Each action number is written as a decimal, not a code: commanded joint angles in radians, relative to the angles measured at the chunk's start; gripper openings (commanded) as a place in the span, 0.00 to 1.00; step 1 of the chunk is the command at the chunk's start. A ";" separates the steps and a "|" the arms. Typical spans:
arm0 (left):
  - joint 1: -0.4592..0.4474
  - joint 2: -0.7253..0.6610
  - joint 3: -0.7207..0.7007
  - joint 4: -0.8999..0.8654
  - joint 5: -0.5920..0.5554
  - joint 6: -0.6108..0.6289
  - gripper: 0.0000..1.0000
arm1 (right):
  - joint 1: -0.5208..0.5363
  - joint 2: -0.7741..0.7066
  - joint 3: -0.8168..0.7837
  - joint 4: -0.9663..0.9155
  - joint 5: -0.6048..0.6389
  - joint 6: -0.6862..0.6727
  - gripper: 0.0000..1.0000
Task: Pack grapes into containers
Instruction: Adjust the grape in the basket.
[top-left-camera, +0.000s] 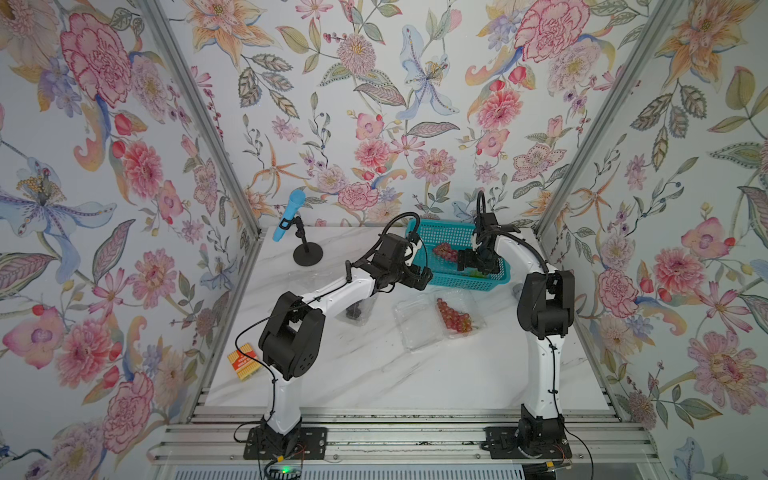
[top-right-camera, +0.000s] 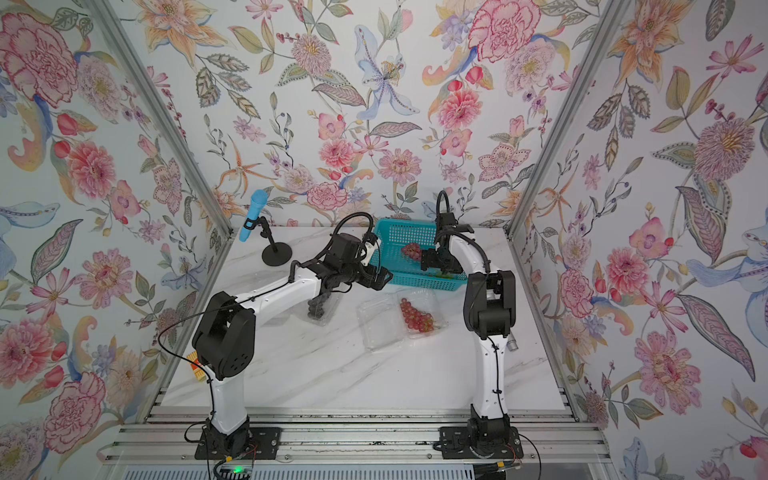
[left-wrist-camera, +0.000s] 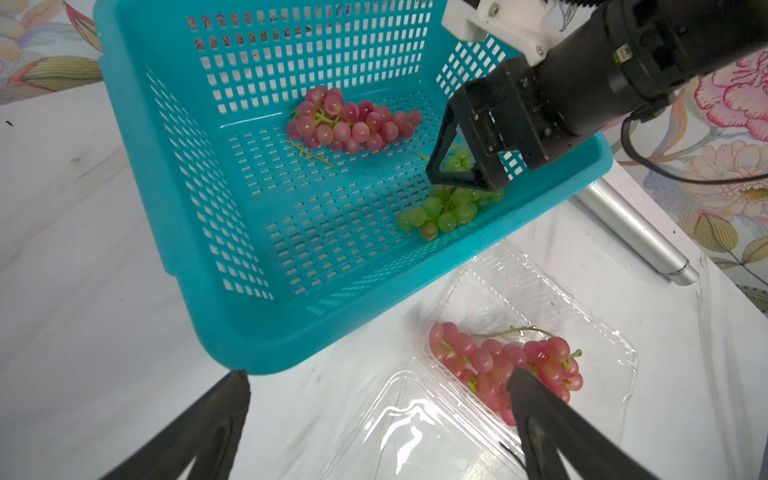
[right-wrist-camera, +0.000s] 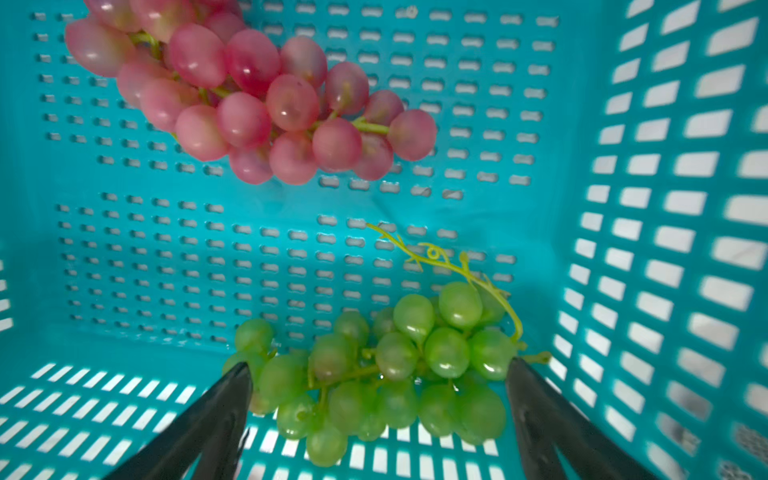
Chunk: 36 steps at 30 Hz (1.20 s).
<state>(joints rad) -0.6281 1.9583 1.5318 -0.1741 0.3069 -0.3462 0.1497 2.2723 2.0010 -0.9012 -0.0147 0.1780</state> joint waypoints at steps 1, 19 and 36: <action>0.011 -0.051 -0.022 0.013 -0.001 0.023 1.00 | -0.005 -0.004 0.017 -0.027 0.056 -0.020 0.93; 0.011 -0.042 0.012 -0.020 -0.014 0.030 1.00 | 0.052 0.174 0.218 -0.035 -0.112 0.024 0.90; 0.013 0.016 0.091 -0.068 -0.021 0.053 1.00 | 0.062 0.182 0.291 -0.035 -0.029 -0.103 0.81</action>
<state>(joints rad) -0.6262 1.9446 1.5818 -0.2169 0.3023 -0.3202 0.2058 2.4710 2.3116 -0.9157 -0.0704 0.1135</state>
